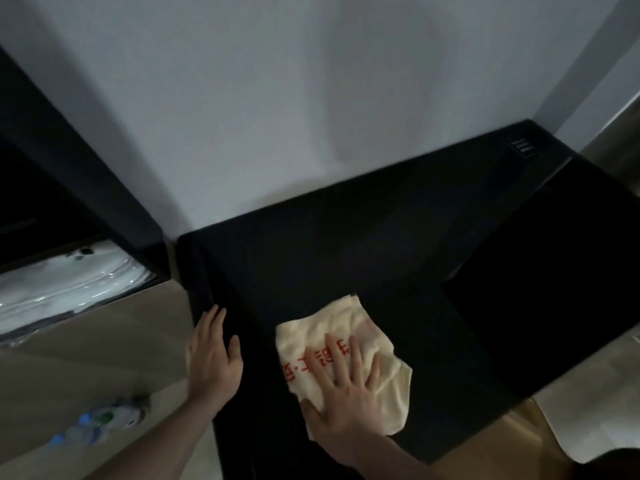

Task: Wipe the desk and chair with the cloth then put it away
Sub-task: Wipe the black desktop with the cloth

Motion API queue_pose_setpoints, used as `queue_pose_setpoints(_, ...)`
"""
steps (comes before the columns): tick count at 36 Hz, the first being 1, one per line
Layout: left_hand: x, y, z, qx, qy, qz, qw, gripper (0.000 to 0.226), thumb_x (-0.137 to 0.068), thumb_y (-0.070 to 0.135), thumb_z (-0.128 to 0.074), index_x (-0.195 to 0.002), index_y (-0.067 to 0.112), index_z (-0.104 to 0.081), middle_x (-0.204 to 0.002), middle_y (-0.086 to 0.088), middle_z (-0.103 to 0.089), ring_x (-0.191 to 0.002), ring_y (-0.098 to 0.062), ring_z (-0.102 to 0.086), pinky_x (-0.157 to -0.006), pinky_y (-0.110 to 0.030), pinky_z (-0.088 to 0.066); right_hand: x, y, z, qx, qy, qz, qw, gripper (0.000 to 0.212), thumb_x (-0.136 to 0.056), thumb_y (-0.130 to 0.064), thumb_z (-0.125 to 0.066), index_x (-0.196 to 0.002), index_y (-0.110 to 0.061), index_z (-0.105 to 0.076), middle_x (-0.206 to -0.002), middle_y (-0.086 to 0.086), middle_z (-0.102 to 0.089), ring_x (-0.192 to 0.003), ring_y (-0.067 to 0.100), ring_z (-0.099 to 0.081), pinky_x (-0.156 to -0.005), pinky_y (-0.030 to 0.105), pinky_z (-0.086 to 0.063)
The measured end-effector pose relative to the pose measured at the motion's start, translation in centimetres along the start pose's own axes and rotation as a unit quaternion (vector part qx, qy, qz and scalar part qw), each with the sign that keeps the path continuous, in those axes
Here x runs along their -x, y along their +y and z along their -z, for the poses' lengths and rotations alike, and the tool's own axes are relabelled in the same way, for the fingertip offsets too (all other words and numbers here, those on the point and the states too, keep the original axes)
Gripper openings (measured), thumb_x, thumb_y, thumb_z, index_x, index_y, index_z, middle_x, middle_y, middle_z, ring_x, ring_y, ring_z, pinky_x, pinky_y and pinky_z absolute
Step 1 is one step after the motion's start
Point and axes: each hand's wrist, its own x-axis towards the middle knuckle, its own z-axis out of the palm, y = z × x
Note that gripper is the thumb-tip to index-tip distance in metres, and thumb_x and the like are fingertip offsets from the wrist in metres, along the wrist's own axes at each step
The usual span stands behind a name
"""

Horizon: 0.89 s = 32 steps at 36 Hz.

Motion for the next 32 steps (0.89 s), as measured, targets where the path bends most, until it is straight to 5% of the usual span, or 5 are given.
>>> queue_pose_setpoints(3, 0.2, -0.5, -0.5, 0.042, 0.027, -0.018, 0.999, 0.061, -0.092, 0.032, -0.041, -0.145, 0.003, -0.050, -0.154, -0.015, -0.046, -0.143, -0.036, -0.039, -0.117, -0.052, -0.033, -3.2, -0.6, 1.9, -0.036, -0.012, 0.065, 0.997, 0.076, -0.095, -0.067, -0.030, -0.153, -0.052, 0.015, -0.162, -0.008, 0.033, -0.141, 0.024, 0.045, -0.112, 0.062, 0.023)
queue_pose_setpoints(5, 0.2, -0.4, -0.7, 0.055, 0.038, -0.018, 0.998, 0.062, -0.091, 0.034, -0.039, -0.145, 0.006, -0.050, -0.154, -0.011, -0.045, -0.144, -0.032, -0.038, -0.119, -0.049, -0.030, -5.9, -1.7, 3.2, -0.039, -0.007, 0.069, 0.997, 0.074, -0.096, -0.065, -0.027, -0.151, -0.052, 0.021, -0.157, -0.011, 0.041, -0.136, 0.021, 0.051, -0.111, 0.059, 0.029)
queue_pose_setpoints(11, -0.5, -1.2, -1.4, 0.057, 0.039, -0.015, 0.997, 0.063, -0.093, 0.037, -0.034, -0.148, 0.009, -0.047, -0.159, -0.005, -0.040, -0.148, -0.025, -0.033, -0.123, -0.037, -0.022, -15.3, -5.7, 4.7, -0.010, 0.024, 0.078, 0.997, 0.073, -0.096, -0.064, -0.028, -0.154, -0.048, 0.014, -0.162, -0.010, 0.031, -0.145, 0.029, 0.038, -0.113, 0.065, 0.021)
queue_pose_setpoints(21, -0.5, -1.2, -1.7, 0.064, 0.046, -0.033, 0.996, 0.058, -0.096, 0.031, -0.037, -0.150, 0.013, -0.045, -0.160, 0.000, -0.037, -0.152, -0.019, -0.026, -0.124, -0.041, -0.025, -24.6, -8.5, 7.3, -0.019, 0.061, 0.076, 0.995, 0.071, -0.094, -0.063, -0.032, -0.157, -0.048, -0.004, -0.168, -0.009, 0.010, -0.152, 0.032, 0.018, -0.114, 0.066, 0.018)
queue_pose_setpoints(32, -0.2, -0.9, -1.5, 0.059, 0.029, -0.016, 0.998, 0.054, -0.101, 0.017, -0.051, -0.154, 0.014, -0.040, -0.164, 0.003, -0.031, -0.154, -0.017, -0.019, -0.125, -0.044, -0.023, -24.4, 4.0, 10.6, -0.078, 0.079, -0.095, 0.989, 0.068, -0.095, -0.060, -0.033, -0.157, -0.048, -0.006, -0.168, -0.011, 0.007, -0.154, 0.029, 0.014, -0.117, 0.065, 0.010)
